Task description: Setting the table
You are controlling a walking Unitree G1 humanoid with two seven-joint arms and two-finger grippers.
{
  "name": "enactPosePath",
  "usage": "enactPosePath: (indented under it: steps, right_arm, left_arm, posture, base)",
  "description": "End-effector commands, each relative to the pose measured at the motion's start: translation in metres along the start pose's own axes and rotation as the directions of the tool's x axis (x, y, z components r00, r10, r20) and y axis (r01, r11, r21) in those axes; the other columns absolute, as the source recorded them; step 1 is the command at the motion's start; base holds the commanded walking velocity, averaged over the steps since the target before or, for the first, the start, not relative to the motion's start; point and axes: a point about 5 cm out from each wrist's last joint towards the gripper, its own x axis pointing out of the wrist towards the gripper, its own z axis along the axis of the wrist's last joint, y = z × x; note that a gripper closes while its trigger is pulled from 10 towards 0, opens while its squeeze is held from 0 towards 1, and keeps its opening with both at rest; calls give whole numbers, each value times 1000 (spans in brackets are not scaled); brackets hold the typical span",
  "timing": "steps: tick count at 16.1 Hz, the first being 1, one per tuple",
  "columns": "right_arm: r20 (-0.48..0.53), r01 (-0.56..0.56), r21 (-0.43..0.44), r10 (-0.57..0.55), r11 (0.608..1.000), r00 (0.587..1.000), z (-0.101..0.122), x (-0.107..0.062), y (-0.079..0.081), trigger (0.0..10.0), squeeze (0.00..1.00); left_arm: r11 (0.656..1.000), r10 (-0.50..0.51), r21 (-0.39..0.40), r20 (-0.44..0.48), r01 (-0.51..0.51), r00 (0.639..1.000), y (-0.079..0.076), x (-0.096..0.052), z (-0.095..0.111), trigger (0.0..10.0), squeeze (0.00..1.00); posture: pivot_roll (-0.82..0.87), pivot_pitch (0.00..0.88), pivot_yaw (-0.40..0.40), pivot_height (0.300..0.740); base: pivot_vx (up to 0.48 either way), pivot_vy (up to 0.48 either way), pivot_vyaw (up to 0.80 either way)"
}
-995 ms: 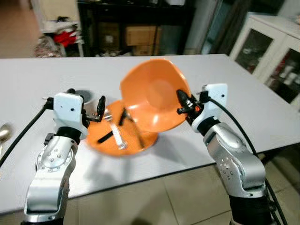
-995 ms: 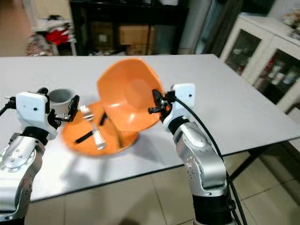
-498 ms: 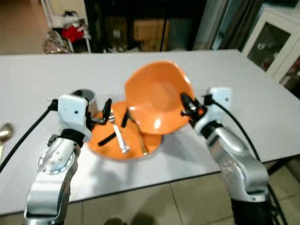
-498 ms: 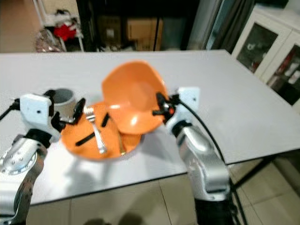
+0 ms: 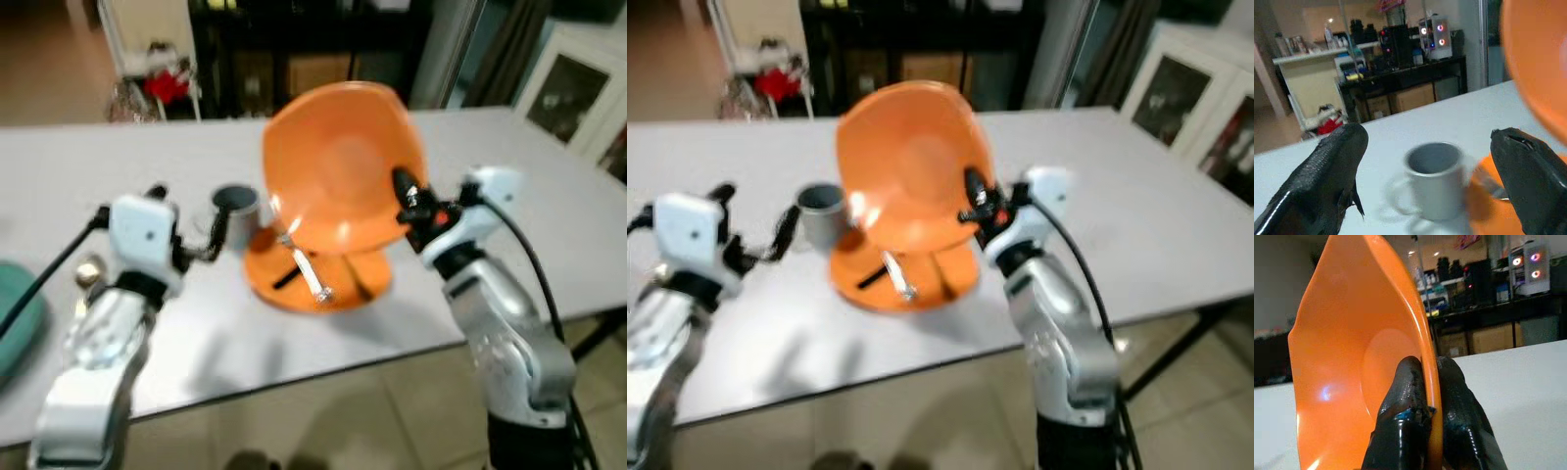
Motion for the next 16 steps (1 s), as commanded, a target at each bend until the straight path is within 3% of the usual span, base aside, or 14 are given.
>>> enactPosePath:
  steps: [1, 5, 7, 11, 15, 16]
  right_arm:
    - [64, -92, 16, 90, 996, 994, 11, 0, 16, 10000, 0]
    - [5, -105, 41, 105, 994, 994, 2, -3, 18, 10000, 0]
    - [-43, -107, 46, 109, 993, 993, -5, -3, 19, 10000, 0]
    - [-153, -44, 33, 49, 998, 987, -19, -2, 11, 10000, 0]
    - [-214, 11, 125, 16, 992, 977, -27, 0, 5, 10000, 0]
    - [-268, 51, 153, -8, 987, 963, -33, 2, -1, 10000, 0]
  left_arm:
    - [1000, 3, 4, 12, -3, 1000, 3, 1, 5, 10000, 0]
    - [1000, 9, 7, 5, -9, 1000, 4, -1, 6, 10000, 0]
    - [996, 26, 81, 10, -27, 1000, 7, 0, 10, 10000, 0]
    - [997, 18, 69, -7, -17, 1000, 7, -1, 9, 10000, 0]
    - [997, 8, 81, 3, -9, 1000, 19, -2, 17, 10000, 0]
    - [994, -54, 94, -2, 54, 999, 19, -5, 20, 10000, 0]
  posture:
    - [108, 0, -43, 740]
    - [116, 0, -48, 740]
    - [124, 0, -51, 740]
    - [134, 0, -54, 740]
    - [147, 0, -58, 740]
    - [149, 0, -57, 740]
  base:
    - [0, 480, 0]
    - [0, 480, 0]
    - [0, -167, 0]
    - [0, -360, 0]
    - [0, 0, 0]
    - [0, 0, 0]
